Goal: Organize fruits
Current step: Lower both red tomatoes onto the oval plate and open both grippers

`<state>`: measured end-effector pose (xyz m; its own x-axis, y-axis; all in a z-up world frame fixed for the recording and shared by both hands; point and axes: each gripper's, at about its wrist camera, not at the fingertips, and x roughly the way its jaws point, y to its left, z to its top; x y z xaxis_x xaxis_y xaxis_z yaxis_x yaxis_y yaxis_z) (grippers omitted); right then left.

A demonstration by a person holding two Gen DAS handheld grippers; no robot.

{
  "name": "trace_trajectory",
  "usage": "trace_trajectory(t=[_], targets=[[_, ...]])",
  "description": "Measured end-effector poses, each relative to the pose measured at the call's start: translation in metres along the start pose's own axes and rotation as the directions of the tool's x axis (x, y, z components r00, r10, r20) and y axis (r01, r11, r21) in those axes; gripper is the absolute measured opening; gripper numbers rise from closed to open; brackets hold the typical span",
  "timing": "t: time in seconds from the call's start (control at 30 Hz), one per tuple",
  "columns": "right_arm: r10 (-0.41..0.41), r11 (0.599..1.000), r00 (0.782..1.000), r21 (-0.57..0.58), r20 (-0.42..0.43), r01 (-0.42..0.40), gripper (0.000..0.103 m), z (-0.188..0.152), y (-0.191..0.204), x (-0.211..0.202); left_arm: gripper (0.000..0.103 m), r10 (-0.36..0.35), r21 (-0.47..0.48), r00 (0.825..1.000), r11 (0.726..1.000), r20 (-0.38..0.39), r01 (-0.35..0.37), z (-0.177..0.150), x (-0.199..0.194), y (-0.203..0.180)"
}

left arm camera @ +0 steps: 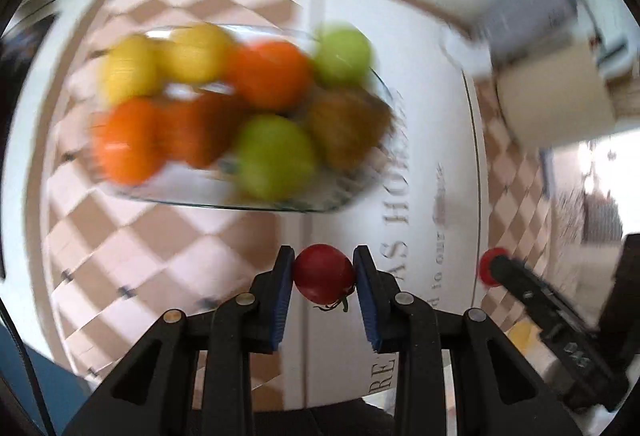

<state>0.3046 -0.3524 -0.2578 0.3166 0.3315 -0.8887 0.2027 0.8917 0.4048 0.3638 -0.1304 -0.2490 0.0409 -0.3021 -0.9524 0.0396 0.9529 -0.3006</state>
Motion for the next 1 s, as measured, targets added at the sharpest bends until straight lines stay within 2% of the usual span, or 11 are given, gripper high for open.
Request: trace_trajectory(t=[0.17,0.3,0.47,0.63,0.77,1.0], targets=[[0.068,0.994,0.997,-0.079,-0.031,-0.07,0.034,0.003,0.063,0.024,0.028,-0.013,-0.139,0.996,0.99,0.093,0.026,0.015,-0.053,0.072],[0.087,0.99,0.994,-0.11,-0.064,-0.093,0.034,0.001,0.11,0.056,0.028,-0.013,-0.213,0.994,0.976,0.104,0.035,0.032,-0.062,0.116],[0.068,0.992,0.993,-0.1,-0.096,-0.078,0.034,0.005,0.147,0.104,0.028,-0.041,-0.247,0.997,0.968,0.062,0.055,0.058,-0.052,0.156],[0.034,0.996,0.993,-0.077,-0.113,-0.043,0.034,0.006,0.158,0.136,0.028,-0.101,-0.269,0.995,0.959,-0.022,0.092,0.077,-0.021,0.172],[0.011,0.998,0.993,-0.066,-0.115,-0.019,0.034,0.007,0.16,0.151,0.028,-0.126,-0.301,0.989,0.949,-0.071,0.1,0.087,-0.002,0.184],[0.007,0.999,0.994,-0.044,-0.112,-0.012,0.035,0.009,0.164,0.161,0.031,-0.113,-0.311,0.987,0.947,-0.111,0.073,0.095,0.016,0.195]])
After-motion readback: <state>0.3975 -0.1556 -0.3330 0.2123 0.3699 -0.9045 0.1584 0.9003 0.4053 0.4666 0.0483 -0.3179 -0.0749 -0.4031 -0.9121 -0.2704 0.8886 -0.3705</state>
